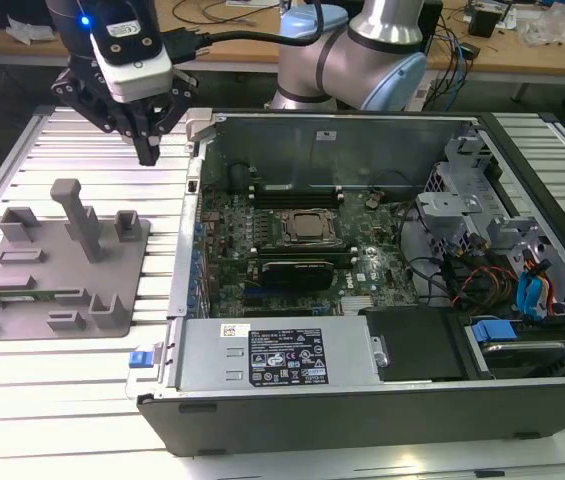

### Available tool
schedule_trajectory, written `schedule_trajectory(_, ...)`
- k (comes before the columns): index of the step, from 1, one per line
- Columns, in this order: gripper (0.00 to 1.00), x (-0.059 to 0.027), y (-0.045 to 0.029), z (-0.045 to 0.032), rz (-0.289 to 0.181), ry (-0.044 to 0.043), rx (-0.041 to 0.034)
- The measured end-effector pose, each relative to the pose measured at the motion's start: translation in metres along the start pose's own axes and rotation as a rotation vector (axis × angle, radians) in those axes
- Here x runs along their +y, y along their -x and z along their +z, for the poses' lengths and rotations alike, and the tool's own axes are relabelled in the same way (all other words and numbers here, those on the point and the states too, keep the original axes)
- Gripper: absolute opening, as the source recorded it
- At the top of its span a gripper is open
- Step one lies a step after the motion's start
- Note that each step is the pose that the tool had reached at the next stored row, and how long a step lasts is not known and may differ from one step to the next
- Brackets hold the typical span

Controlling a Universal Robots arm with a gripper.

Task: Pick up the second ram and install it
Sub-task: 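Reach for the second ram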

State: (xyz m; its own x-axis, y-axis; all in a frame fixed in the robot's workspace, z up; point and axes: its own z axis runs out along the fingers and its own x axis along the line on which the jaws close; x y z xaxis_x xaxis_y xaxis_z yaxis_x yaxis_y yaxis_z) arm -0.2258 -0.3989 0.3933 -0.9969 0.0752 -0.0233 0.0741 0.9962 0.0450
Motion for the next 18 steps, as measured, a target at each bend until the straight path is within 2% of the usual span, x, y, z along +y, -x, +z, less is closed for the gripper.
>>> schedule_trajectory(2,0.08,-0.0005,-0.0067,-0.0001,0.000,0.0001,-0.0001)
schedule_trajectory(10,0.08,-0.0030,-0.0408,-0.0010,0.000,0.0001,-0.0001)
schedule_trajectory(16,0.08,-0.0040,-0.0547,-0.0014,0.000,0.0001,-0.0001)
schedule_trajectory(18,0.08,-0.0046,-0.0616,-0.0016,0.000,0.0001,-0.0001)
